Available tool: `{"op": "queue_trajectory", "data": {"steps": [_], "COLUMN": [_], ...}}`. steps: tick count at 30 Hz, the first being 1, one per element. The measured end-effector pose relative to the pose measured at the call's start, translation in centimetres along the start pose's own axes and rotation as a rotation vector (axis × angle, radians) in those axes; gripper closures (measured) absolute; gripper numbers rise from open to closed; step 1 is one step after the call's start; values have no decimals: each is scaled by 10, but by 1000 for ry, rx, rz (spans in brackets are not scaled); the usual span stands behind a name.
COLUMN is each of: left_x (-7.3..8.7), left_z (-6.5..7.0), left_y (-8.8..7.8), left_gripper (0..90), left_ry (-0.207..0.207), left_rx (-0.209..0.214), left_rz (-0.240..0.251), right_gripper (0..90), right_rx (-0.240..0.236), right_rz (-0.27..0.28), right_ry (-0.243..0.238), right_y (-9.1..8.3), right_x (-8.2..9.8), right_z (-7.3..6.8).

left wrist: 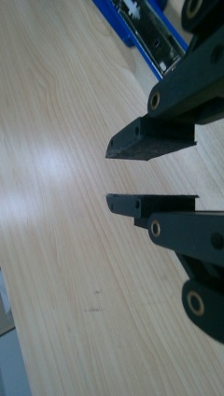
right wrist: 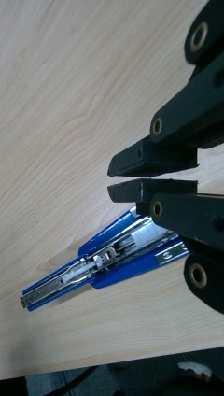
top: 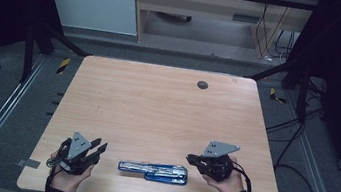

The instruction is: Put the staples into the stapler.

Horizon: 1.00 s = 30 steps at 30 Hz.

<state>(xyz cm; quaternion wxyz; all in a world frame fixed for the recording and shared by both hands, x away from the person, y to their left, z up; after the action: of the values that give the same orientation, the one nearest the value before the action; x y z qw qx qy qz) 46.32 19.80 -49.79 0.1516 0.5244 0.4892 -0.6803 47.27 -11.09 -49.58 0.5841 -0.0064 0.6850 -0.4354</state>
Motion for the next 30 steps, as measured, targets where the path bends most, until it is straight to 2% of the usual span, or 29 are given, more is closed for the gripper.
{"op": "queue_trajectory", "data": {"steps": [3, 9, 10, 14, 16, 23, 25, 30], "left_x": [0, 1, 0, 0, 0, 0, -1, 0], "left_z": [6, 13, 14, 18, 21, 32, 32, 33], "left_y": [1, 3, 3, 3, 4, 7, 7, 10], "left_gripper": [748, 744, 744, 762, 754, 583, 556, 509], "left_ry": [16, 64, 69, 70, 77, 148, 161, 159], "left_rx": [33, 99, 100, 123, 148, 256, 263, 276], "left_rz": [-5, -23, -22, -21, -21, -39, -40, -49], "right_gripper": [863, 895, 900, 900, 900, 900, 900, 900], "right_rx": [3, 9, 17, 17, 13, -21, -29, -40], "right_rz": [2, -2, 2, -1, 8, -7, -15, -22], "right_ry": [8, 30, 35, 60, 61, 68, 66, 72], "right_y": [-3, -6, -7, -9, -8, -4, -2, 4], "right_x": [8, 18, 19, 24, 26, 34, 36, 40], "right_z": [-3, -6, -7, -11, -13, -28, -32, -38]}}
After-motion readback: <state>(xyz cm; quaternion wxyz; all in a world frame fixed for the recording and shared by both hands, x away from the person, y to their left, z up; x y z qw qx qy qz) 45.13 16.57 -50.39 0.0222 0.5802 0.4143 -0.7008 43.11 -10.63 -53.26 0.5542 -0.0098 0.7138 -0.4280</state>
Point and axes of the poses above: each handheld gripper's, and its own axes: y roughly forward along the jaws, x roughly out of its underside, z roughly to its right, the point moved 9 cm from there along y, roughly forward along the jaws, and after that the axes turned 6 degrees about x, right-handed, at the moved point
